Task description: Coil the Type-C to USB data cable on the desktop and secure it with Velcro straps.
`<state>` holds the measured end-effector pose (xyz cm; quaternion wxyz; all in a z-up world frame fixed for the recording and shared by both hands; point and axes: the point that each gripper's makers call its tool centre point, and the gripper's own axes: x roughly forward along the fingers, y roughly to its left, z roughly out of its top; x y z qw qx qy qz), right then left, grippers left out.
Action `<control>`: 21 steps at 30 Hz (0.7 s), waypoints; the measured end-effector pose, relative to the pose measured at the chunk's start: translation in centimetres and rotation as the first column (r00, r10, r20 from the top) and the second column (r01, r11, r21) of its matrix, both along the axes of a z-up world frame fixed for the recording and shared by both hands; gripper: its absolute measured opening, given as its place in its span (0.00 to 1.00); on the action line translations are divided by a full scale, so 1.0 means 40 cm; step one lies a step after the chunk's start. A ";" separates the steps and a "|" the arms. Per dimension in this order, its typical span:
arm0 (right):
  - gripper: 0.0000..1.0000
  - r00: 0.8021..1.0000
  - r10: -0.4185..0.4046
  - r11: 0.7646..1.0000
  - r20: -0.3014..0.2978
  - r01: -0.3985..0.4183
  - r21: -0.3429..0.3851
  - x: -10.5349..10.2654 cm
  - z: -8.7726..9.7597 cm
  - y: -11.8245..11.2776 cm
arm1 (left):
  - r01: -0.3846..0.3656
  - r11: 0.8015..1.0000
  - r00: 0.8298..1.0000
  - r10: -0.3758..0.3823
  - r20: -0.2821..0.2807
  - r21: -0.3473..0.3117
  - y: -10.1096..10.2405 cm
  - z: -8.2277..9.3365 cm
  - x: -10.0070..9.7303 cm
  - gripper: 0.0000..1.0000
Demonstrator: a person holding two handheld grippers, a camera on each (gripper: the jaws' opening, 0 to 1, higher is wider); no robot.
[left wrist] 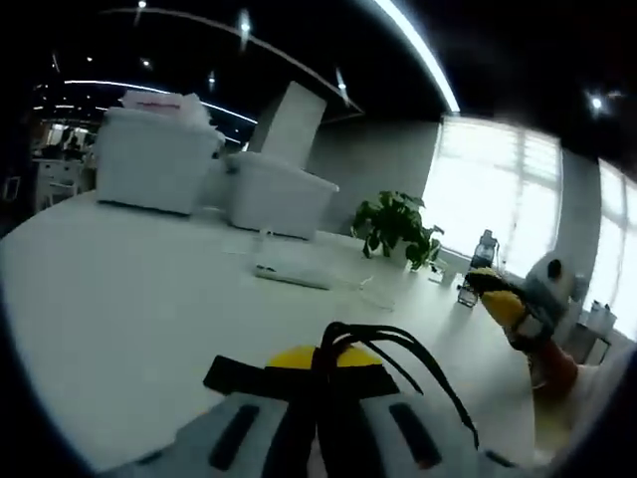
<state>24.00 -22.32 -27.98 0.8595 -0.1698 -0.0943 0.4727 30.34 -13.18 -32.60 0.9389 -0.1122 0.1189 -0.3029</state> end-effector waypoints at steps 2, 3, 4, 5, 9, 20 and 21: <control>0.18 0.999 0.033 0.994 0.023 -0.031 -0.101 -0.011 -0.049 0.037 | -0.009 1.000 1.000 0.009 -0.001 0.008 -0.013 0.000 0.004 0.05; 0.18 0.999 0.034 0.988 0.043 -0.027 -0.153 -0.008 -0.073 0.050 | -0.012 1.000 1.000 0.012 -0.002 0.013 -0.017 -0.001 0.005 0.05; 0.18 0.998 0.041 0.982 0.045 -0.032 -0.184 -0.004 -0.093 0.062 | -0.018 0.999 1.000 0.018 -0.002 0.027 -0.019 -0.004 0.006 0.05; 0.18 0.998 0.051 0.979 0.028 -0.044 -0.200 -0.002 -0.110 0.071 | -0.032 0.998 0.999 0.032 0.003 0.054 -0.017 -0.008 0.007 0.05; 0.18 0.997 0.062 0.945 0.049 -0.043 -0.326 0.022 -0.163 0.086 | -0.084 0.985 0.996 0.078 0.041 0.151 0.001 -0.015 0.002 0.05; 0.13 0.968 0.087 0.856 0.234 0.047 -0.515 0.065 -0.199 0.126 | -0.087 0.962 0.996 0.082 0.031 0.259 0.017 -0.053 -0.020 0.06; 0.13 0.963 0.088 0.845 0.255 0.064 -0.530 0.069 -0.200 0.127 | -0.082 0.962 0.997 0.078 0.023 0.260 0.018 -0.057 -0.022 0.07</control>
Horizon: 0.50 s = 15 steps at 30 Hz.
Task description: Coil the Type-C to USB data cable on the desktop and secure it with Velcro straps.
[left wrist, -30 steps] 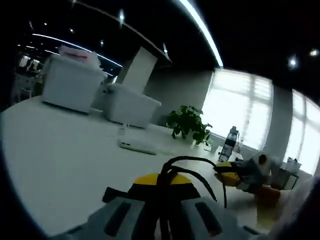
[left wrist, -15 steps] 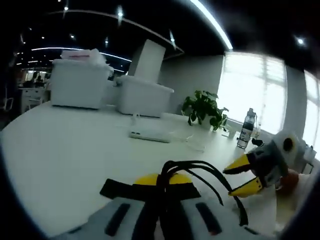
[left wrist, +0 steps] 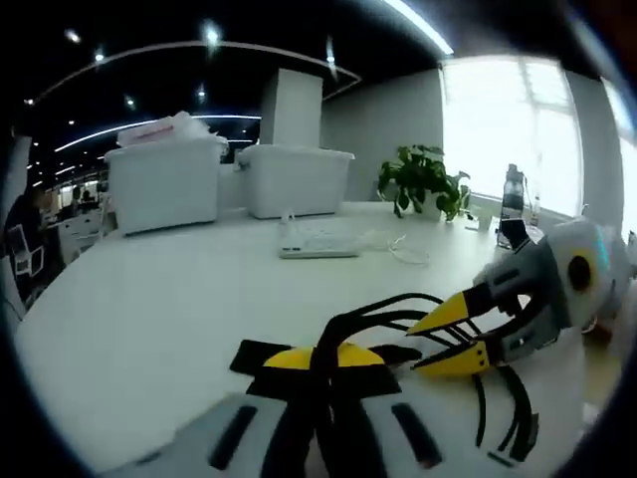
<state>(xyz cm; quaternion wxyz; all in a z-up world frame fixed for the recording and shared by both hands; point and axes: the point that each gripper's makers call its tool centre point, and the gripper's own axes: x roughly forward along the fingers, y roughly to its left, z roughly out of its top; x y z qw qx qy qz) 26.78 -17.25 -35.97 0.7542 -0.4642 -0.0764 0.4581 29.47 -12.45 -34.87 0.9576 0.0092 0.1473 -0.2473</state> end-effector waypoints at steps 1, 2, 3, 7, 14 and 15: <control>0.11 1.000 -0.005 1.000 0.018 0.006 -0.012 0.002 0.001 -0.001 | 0.003 1.000 1.000 -0.003 -0.008 0.000 0.000 -0.003 -0.002 0.07; 0.10 1.000 -0.006 1.000 0.016 0.006 -0.011 0.002 -0.001 0.002 | 0.009 1.000 1.000 -0.009 -0.018 0.001 0.000 -0.008 -0.006 0.07; 0.08 1.000 -0.007 1.000 0.020 0.007 -0.016 0.003 -0.003 0.002 | 0.016 1.000 1.000 -0.016 -0.023 0.004 -0.001 -0.012 -0.009 0.07; 0.03 0.997 0.012 0.998 0.080 -0.007 -0.066 -0.002 -0.007 0.009 | 0.033 0.999 0.999 -0.033 -0.025 0.036 -0.006 -0.026 -0.018 0.07; 0.02 0.993 0.042 0.995 0.113 -0.032 -0.091 -0.018 0.013 0.019 | 0.105 0.993 0.994 -0.107 0.038 0.054 -0.012 -0.015 -0.051 0.14; 0.02 0.993 0.043 0.995 0.108 -0.033 -0.090 -0.020 0.017 0.020 | 0.113 0.993 0.993 -0.115 0.040 0.047 -0.010 -0.012 -0.057 0.16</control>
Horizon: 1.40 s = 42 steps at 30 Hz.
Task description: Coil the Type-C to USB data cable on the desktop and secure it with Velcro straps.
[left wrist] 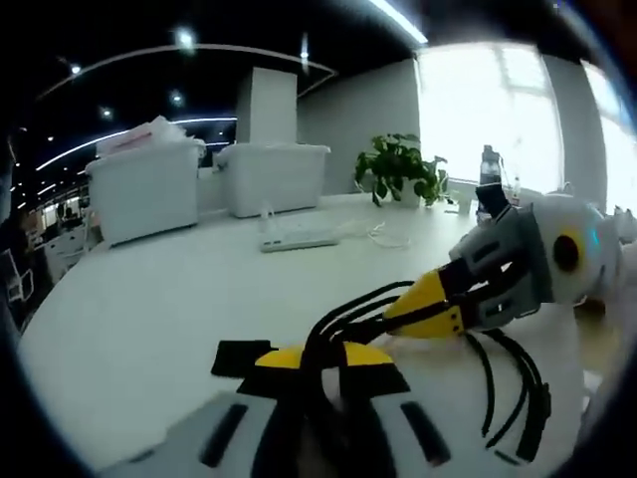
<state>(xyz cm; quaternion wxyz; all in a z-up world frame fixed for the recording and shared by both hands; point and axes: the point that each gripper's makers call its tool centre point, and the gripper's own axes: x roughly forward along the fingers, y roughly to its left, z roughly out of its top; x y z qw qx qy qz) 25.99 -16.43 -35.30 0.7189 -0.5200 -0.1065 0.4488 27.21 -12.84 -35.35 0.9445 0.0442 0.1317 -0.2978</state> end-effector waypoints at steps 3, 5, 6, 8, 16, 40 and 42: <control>0.02 1.000 -0.008 1.000 -0.020 0.008 0.000 -0.002 0.008 0.003 | 0.026 0.999 1.000 -0.026 0.010 -0.025 0.006 0.009 -0.014 0.21; 0.02 1.000 -0.010 1.000 -0.028 0.010 -0.002 -0.004 0.011 0.006 | 0.041 0.999 0.999 -0.040 0.023 -0.028 0.009 0.010 -0.021 0.25; 0.02 0.999 -0.009 1.000 -0.032 0.009 -0.001 -0.005 0.013 0.008 | 0.058 0.998 0.997 -0.058 0.041 -0.017 0.008 0.011 -0.024 0.28; 0.02 0.997 -0.005 1.000 -0.076 0.005 0.008 -0.015 0.008 0.016 | 0.065 0.997 0.996 -0.067 0.059 0.035 0.012 0.007 -0.025 0.32; 0.02 0.997 0.000 1.000 -0.081 0.001 0.012 -0.019 0.014 0.026 | 0.025 0.999 0.984 -0.031 0.178 0.033 0.060 0.081 -0.020 0.31; 0.02 0.985 0.065 0.995 -0.159 -0.076 -0.067 0.054 0.009 0.176 | 0.067 0.956 0.994 -0.088 0.060 0.285 0.100 -0.051 0.052 0.13; 0.02 0.980 0.066 0.990 -0.186 -0.087 -0.111 0.064 -0.011 0.182 | 0.095 0.948 0.992 -0.117 0.054 0.305 0.094 -0.055 0.046 0.09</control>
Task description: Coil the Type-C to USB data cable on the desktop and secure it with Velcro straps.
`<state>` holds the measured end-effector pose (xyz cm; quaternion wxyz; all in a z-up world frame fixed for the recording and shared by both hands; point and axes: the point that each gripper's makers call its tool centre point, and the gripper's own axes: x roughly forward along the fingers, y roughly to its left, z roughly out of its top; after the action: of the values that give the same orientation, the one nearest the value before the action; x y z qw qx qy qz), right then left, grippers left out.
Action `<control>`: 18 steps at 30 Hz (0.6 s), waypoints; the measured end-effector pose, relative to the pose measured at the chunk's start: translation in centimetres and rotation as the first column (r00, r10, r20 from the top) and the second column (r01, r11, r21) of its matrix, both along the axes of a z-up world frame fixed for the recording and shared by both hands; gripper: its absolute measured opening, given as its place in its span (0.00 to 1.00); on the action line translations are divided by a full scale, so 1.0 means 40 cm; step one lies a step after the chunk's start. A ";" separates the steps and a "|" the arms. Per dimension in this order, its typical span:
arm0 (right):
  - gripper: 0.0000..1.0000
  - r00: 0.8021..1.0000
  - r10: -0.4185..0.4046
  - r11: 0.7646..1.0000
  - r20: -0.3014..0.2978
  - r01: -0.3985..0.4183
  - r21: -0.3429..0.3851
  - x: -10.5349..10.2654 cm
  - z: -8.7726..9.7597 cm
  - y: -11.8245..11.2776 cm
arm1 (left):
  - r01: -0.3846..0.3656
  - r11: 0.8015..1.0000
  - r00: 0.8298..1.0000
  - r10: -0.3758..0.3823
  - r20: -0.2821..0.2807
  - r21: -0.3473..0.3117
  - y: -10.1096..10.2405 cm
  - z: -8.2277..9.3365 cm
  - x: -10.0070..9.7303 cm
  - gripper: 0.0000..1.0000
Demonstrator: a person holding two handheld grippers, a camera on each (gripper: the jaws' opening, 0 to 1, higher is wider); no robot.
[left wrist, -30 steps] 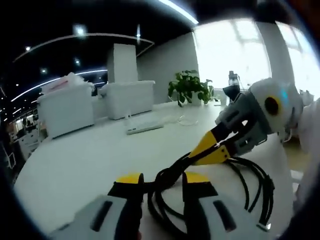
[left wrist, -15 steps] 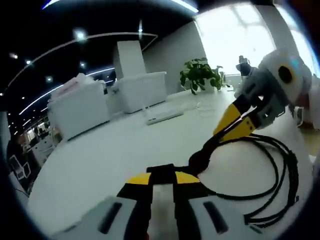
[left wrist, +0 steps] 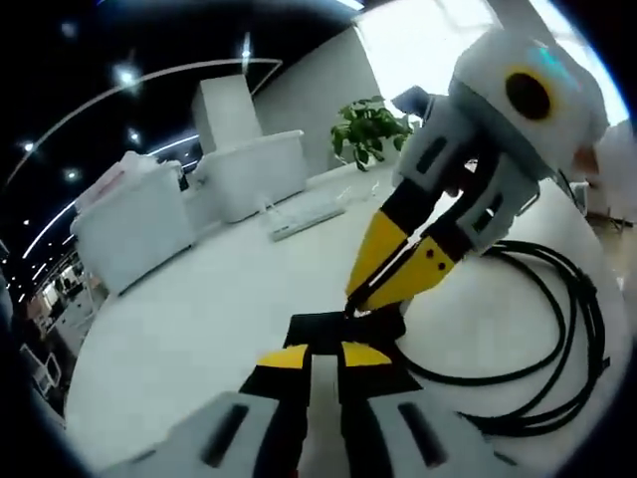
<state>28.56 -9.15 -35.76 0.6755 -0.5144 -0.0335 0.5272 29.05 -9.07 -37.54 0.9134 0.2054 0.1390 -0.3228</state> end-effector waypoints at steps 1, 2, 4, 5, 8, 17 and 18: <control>0.02 1.000 -0.004 1.000 -0.019 0.003 -0.022 0.005 -0.012 0.002 | 0.010 1.000 1.000 -0.010 -0.003 0.005 -0.003 -0.001 -0.002 0.09; 0.02 0.999 -0.011 0.998 -0.035 0.009 -0.054 0.009 -0.025 -0.001 | 0.013 1.000 1.000 -0.013 -0.002 0.008 -0.003 -0.001 -0.002 0.09; 0.02 0.998 -0.046 0.996 -0.030 0.043 -0.076 0.032 -0.034 -0.002 | 0.013 1.000 1.000 -0.013 -0.002 0.008 0.003 0.000 -0.004 0.09; 0.02 0.998 -0.049 0.996 -0.032 0.046 -0.075 0.035 -0.035 -0.002 | 0.011 1.000 1.000 -0.011 -0.001 0.002 0.006 0.001 -0.005 0.09; 0.02 0.993 -0.085 0.994 -0.079 0.080 -0.069 0.042 -0.034 -0.005 | 0.011 0.999 1.000 -0.011 0.010 -0.035 0.008 0.015 -0.010 0.09; 0.01 0.976 -0.143 0.985 -0.163 0.126 -0.114 0.054 -0.049 -0.004 | 0.095 0.993 0.994 -0.090 0.066 -0.069 -0.059 0.054 -0.025 0.07; 0.01 0.973 -0.154 0.984 -0.171 0.135 -0.119 0.059 -0.050 -0.005 | 0.081 0.997 0.993 -0.079 0.085 -0.014 -0.051 0.041 -0.016 0.05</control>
<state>30.94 -9.33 -37.74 0.6840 -0.5011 0.0932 0.5218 28.41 -11.10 -35.90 0.9065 0.2163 0.0892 -0.3514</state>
